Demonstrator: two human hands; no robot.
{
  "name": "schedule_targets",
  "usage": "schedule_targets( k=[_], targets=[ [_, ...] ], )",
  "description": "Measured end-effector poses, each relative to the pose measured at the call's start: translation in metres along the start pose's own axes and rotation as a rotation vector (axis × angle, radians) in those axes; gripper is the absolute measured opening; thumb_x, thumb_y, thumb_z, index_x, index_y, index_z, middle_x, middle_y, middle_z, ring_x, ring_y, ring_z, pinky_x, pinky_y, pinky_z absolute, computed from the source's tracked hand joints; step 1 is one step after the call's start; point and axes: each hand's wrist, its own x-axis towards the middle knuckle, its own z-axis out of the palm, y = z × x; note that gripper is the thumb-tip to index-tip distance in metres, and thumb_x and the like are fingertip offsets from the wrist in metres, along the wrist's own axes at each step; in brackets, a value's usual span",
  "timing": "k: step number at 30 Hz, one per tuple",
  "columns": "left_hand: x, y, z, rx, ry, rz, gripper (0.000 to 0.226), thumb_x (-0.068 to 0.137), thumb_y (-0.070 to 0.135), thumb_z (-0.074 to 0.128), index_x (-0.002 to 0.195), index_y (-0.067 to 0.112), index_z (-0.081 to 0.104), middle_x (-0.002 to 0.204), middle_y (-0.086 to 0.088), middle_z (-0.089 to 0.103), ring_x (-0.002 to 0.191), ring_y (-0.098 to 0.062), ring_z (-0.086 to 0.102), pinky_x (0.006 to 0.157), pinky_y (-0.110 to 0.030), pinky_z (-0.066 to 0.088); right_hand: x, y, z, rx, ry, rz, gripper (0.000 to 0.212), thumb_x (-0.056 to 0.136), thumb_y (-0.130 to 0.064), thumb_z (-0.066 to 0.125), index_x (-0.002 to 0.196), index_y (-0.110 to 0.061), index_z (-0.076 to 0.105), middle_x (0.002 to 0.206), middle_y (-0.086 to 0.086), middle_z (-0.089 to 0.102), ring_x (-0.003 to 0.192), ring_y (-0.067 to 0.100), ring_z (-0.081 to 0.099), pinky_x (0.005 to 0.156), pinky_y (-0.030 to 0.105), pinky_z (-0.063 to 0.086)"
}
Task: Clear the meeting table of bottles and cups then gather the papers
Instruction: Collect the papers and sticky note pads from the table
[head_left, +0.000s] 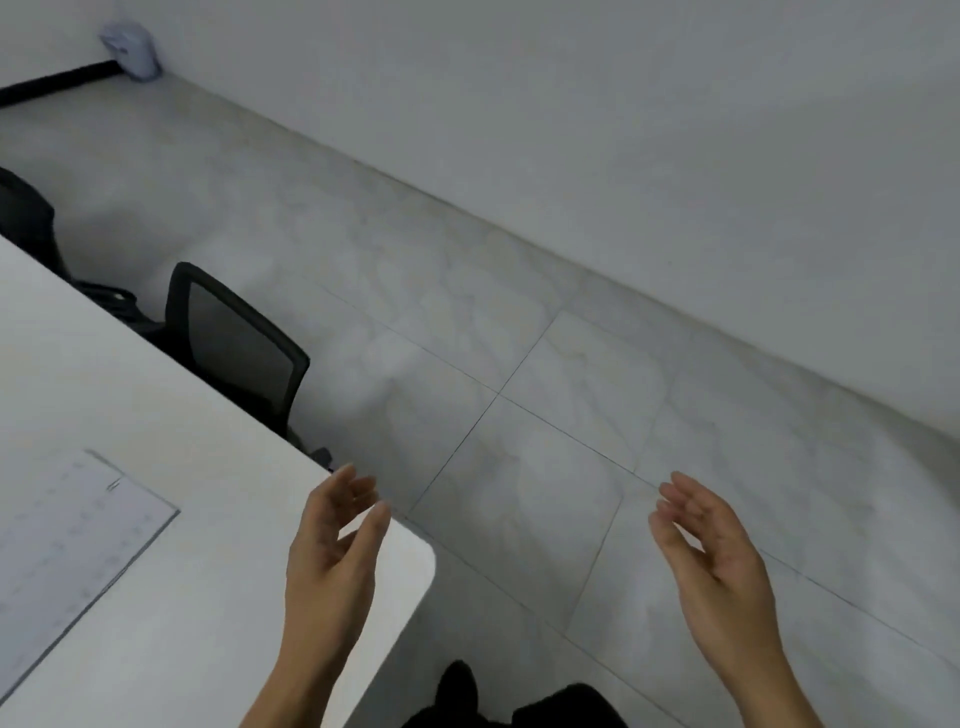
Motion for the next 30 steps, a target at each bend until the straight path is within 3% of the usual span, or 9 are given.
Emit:
schedule_targets(
  k=[4, 6, 12, 15, 21, 24, 27, 30],
  targets=[
    [0.087, 0.027, 0.054, -0.016, -0.069, 0.026, 0.042, 0.092, 0.012, 0.068, 0.129, 0.026, 0.057, 0.116, 0.003, 0.069, 0.109, -0.008, 0.065, 0.09, -0.028, 0.048, 0.087, -0.013, 0.009, -0.009, 0.032, -0.008, 0.036, 0.092, -0.02, 0.067, 0.124, -0.035, 0.061, 0.121, -0.021, 0.067, 0.115, -0.001, 0.062, 0.094, 0.017, 0.05],
    [0.131, 0.028, 0.083, -0.039, -0.07, 0.021, 0.044, 0.085, 0.021, 0.071, 0.127, 0.027, 0.058, 0.117, 0.001, 0.069, 0.111, -0.01, 0.065, 0.092, -0.029, 0.047, 0.136, -0.01, 0.021, -0.014, 0.017, -0.002, 0.036, 0.092, -0.02, 0.067, 0.124, -0.037, 0.061, 0.121, -0.022, 0.067, 0.115, -0.002, 0.062, 0.095, 0.017, 0.049],
    [0.254, 0.027, 0.151, -0.019, 0.11, -0.012, 0.046, 0.073, 0.043, 0.07, 0.117, 0.038, 0.058, 0.114, -0.002, 0.069, 0.107, -0.014, 0.066, 0.084, -0.018, 0.052, 0.319, -0.014, 0.075, -0.017, -0.16, 0.002, 0.036, 0.092, -0.018, 0.068, 0.12, -0.039, 0.061, 0.119, -0.023, 0.067, 0.114, -0.001, 0.063, 0.091, 0.013, 0.05],
    [0.304, 0.051, 0.158, -0.047, 0.276, -0.023, 0.044, 0.076, 0.031, 0.07, 0.118, 0.039, 0.059, 0.114, -0.003, 0.07, 0.108, -0.015, 0.066, 0.088, -0.028, 0.054, 0.411, -0.048, 0.124, -0.017, -0.335, -0.043, 0.035, 0.091, -0.018, 0.069, 0.119, -0.037, 0.062, 0.117, -0.024, 0.068, 0.112, 0.0, 0.063, 0.087, 0.011, 0.051],
    [0.371, 0.066, 0.15, -0.095, 0.573, -0.08, 0.043, 0.083, 0.029, 0.073, 0.122, 0.036, 0.058, 0.116, 0.0, 0.069, 0.111, -0.01, 0.065, 0.095, -0.033, 0.053, 0.542, -0.121, 0.246, -0.061, -0.717, -0.164, 0.037, 0.092, -0.02, 0.068, 0.125, -0.035, 0.06, 0.121, -0.021, 0.067, 0.113, -0.003, 0.062, 0.086, 0.016, 0.051],
    [0.412, 0.054, 0.146, -0.119, 0.711, -0.126, 0.045, 0.076, 0.028, 0.069, 0.118, 0.042, 0.061, 0.116, 0.005, 0.07, 0.111, -0.014, 0.065, 0.095, -0.037, 0.053, 0.588, -0.134, 0.312, -0.085, -0.825, -0.182, 0.037, 0.091, -0.018, 0.068, 0.124, -0.033, 0.062, 0.12, -0.024, 0.067, 0.113, -0.002, 0.063, 0.084, 0.011, 0.051],
    [0.475, 0.04, 0.136, -0.166, 0.803, -0.164, 0.044, 0.081, 0.017, 0.075, 0.115, 0.041, 0.061, 0.111, 0.0, 0.071, 0.11, -0.017, 0.065, 0.096, -0.042, 0.05, 0.629, -0.143, 0.383, -0.093, -0.875, -0.188, 0.038, 0.09, -0.016, 0.07, 0.122, -0.036, 0.062, 0.118, -0.024, 0.067, 0.111, -0.003, 0.064, 0.087, 0.021, 0.051],
    [0.549, 0.044, 0.114, -0.173, 0.822, -0.159, 0.043, 0.089, 0.005, 0.067, 0.12, 0.033, 0.058, 0.115, -0.003, 0.069, 0.11, -0.013, 0.065, 0.097, -0.034, 0.05, 0.665, -0.162, 0.451, -0.103, -0.913, -0.186, 0.037, 0.09, -0.018, 0.07, 0.121, -0.036, 0.062, 0.118, -0.025, 0.067, 0.112, -0.003, 0.063, 0.091, 0.025, 0.049]
  ],
)
